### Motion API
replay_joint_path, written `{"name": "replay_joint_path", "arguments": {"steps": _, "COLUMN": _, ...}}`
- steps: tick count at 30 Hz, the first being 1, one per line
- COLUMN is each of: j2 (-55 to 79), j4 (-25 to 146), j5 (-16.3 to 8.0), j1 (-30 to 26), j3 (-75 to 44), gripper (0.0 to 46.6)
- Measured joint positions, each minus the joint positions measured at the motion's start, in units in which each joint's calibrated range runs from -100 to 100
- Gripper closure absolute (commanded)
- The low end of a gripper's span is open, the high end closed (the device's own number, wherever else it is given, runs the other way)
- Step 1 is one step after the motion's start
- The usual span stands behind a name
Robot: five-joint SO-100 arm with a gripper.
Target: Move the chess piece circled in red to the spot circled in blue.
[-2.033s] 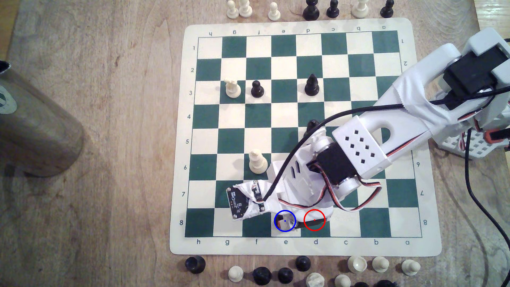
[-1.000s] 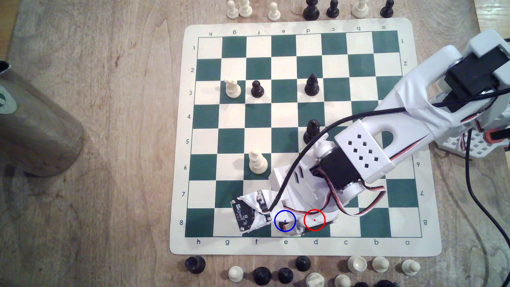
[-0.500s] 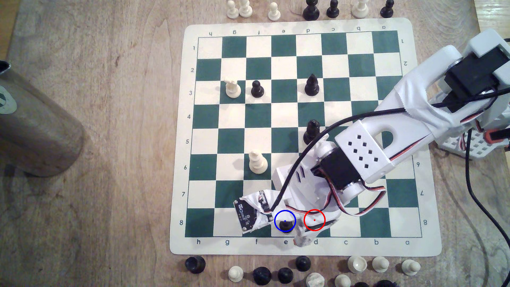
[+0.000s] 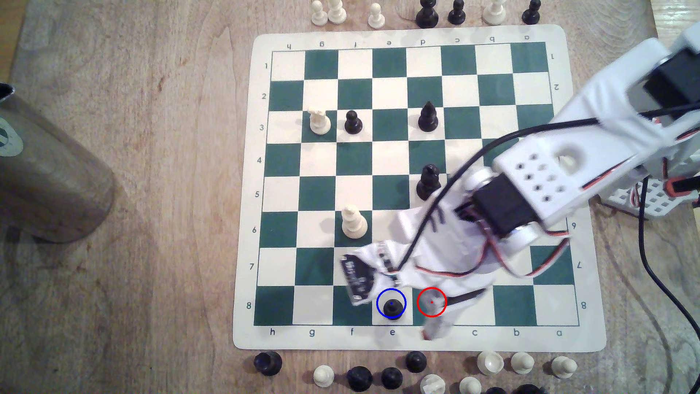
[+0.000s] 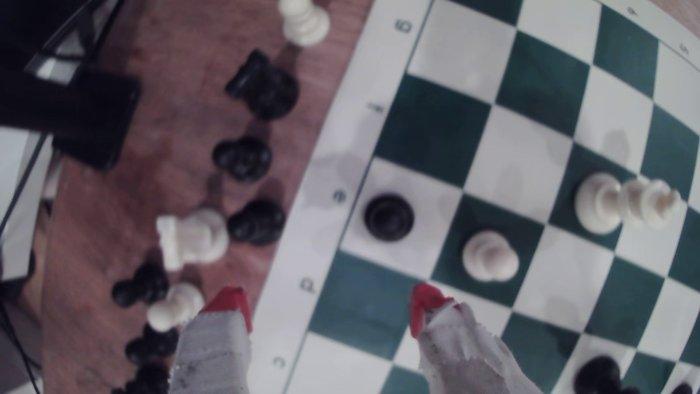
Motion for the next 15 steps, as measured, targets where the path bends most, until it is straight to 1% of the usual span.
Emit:
{"name": "replay_joint_path", "arguments": {"steps": 7, "j2": -5.6, "j4": 5.7, "j5": 0.0, "j1": -0.2, "j3": 3.9, "gripper": 23.6}}
{"name": "replay_joint_path", "arguments": {"steps": 15, "j2": -17.8, "j4": 8.5, "j5": 0.0, "j1": -0.1, "j3": 14.5, "gripper": 23.2}}
